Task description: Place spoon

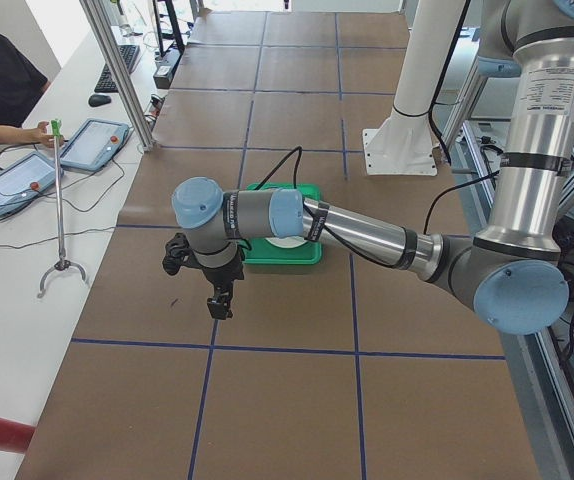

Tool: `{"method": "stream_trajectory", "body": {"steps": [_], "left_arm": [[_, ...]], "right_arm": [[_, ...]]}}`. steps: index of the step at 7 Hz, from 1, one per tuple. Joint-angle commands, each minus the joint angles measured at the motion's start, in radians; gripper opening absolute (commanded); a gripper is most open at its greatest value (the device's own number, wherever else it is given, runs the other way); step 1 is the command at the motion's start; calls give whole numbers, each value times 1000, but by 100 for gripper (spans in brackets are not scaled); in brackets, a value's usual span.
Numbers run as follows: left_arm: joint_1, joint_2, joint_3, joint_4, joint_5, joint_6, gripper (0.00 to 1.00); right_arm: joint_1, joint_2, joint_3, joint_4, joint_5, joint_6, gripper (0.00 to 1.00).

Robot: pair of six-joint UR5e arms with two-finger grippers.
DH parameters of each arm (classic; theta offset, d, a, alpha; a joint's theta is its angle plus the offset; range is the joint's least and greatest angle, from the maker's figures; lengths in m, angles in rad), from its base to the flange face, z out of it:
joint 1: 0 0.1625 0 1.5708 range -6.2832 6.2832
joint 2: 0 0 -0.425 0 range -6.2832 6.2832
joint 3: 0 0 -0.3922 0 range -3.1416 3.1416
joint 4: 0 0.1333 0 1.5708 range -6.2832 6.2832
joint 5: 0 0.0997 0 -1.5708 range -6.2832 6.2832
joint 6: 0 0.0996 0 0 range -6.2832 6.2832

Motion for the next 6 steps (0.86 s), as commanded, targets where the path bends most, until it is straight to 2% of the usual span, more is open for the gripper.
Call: {"method": "stream_trajectory", "body": {"steps": [1,3,4,6], "left_arm": [[-1,4,35,-34,4,0,100],[13,-13,6,-55,-4,-3,100],[139,-20,-34,-118,-24,-115,100],[345,-129,-57,-248,-27,-446,100]], "right_arm": [[0,0,-1,0,1,0,100],[0,0,-1,0,-1,0,100],[0,0,-1,0,-1,0,100],[0,0,0,0,0,0,100]]}}
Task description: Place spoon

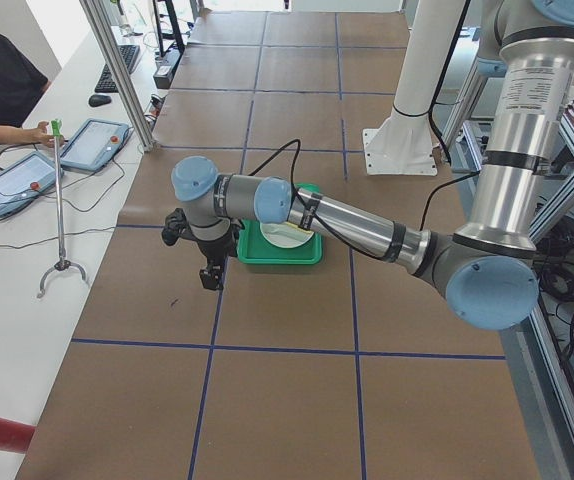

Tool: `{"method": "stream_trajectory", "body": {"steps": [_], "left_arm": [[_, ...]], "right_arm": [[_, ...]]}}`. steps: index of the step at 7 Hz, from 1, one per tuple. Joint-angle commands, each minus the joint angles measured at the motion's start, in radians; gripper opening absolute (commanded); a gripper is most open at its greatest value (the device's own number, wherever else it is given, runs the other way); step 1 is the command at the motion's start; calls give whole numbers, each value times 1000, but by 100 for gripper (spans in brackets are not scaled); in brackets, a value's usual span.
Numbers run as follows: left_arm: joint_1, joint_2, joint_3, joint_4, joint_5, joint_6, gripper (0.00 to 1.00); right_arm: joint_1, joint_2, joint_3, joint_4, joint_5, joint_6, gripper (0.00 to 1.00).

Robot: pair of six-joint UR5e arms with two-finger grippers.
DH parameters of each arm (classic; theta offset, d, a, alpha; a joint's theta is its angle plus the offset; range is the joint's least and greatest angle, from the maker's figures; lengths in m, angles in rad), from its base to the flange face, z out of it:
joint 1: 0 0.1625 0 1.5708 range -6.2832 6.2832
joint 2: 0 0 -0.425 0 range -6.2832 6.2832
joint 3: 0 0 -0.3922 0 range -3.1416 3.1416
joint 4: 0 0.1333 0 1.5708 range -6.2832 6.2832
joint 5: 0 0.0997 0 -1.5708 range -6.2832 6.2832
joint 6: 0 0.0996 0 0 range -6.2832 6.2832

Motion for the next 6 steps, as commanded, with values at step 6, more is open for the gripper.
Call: {"method": "stream_trajectory", "body": {"steps": [6], "left_arm": [[516,-79,-100,-216,213,-515,95]], "right_arm": [[0,0,1,0,1,0,100]]}}
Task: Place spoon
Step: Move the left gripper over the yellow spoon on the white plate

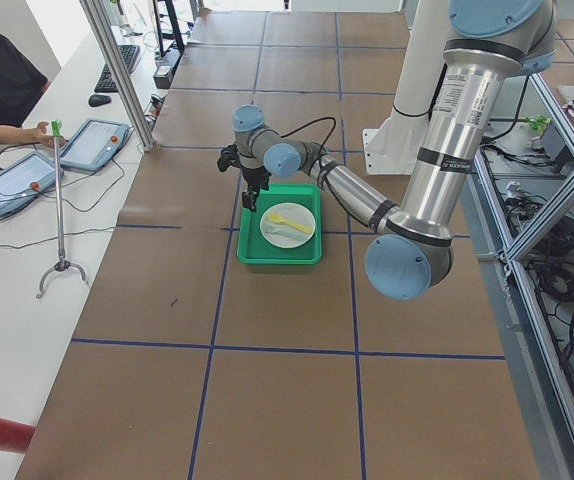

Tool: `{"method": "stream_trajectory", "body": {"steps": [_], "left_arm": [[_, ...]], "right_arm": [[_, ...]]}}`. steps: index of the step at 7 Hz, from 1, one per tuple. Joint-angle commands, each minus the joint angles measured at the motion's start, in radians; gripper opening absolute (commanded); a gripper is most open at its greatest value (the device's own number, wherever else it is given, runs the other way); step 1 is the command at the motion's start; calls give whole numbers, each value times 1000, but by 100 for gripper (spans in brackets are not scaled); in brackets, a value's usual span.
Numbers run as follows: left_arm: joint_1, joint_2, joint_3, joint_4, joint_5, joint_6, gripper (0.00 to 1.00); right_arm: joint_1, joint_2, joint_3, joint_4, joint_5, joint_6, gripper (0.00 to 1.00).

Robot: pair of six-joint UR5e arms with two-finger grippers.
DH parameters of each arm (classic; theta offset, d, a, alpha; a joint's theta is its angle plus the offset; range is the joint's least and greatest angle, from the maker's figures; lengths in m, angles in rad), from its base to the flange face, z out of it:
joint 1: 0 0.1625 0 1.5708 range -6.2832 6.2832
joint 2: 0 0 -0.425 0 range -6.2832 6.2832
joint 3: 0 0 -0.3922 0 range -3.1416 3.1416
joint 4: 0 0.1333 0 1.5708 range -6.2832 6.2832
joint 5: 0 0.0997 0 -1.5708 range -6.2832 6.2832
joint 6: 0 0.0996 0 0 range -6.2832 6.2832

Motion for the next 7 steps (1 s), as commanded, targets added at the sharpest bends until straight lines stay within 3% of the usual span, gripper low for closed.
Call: {"method": "stream_trajectory", "body": {"steps": [1,3,7], "left_arm": [[57,0,-17,-2,40,-57,94],[117,3,2,-2,94,-62,91],[178,11,78,-16,83,-86,83]], "right_arm": [[0,0,0,0,0,0,100],[0,0,0,0,0,0,100],[0,0,-1,0,0,0,100]]}}
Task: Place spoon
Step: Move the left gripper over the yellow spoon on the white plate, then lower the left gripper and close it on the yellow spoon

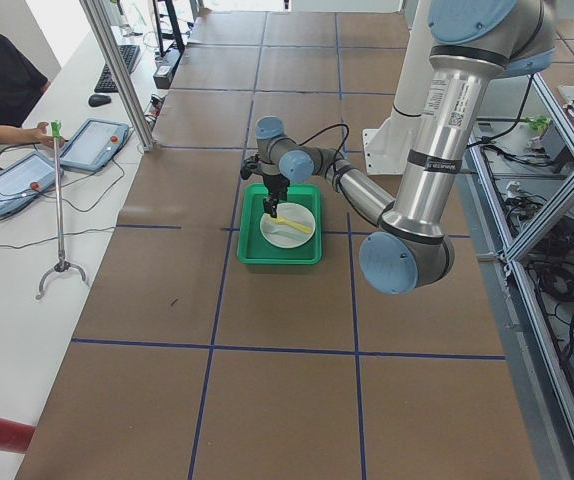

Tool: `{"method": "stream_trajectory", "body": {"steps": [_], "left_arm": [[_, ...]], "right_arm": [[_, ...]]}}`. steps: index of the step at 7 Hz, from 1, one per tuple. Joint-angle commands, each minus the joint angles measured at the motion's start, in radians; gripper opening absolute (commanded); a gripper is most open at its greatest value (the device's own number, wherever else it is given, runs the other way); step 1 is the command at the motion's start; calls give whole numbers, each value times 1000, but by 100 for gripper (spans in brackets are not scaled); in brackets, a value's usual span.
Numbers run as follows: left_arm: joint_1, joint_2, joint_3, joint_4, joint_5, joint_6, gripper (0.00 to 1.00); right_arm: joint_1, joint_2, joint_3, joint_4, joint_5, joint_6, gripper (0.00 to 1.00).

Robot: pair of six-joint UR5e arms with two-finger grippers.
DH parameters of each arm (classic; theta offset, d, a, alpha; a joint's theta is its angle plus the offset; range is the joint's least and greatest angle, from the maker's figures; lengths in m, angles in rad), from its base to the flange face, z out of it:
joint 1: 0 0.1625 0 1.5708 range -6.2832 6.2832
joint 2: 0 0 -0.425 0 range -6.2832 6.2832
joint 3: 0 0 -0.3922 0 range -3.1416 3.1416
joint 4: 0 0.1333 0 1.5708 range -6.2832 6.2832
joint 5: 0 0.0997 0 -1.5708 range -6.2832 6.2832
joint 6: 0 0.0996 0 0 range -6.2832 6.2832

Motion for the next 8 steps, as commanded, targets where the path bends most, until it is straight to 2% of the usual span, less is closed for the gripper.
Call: {"method": "stream_trajectory", "body": {"steps": [1,7,8], "left_arm": [[29,2,45,-29,-6,-5,83],[68,4,77,-35,-8,-7,72],[68,5,77,-35,-8,-2,58]], "right_arm": [[0,0,1,0,0,0,100],[0,0,-1,0,0,0,100],[0,-2,1,0,0,0,100]]}}
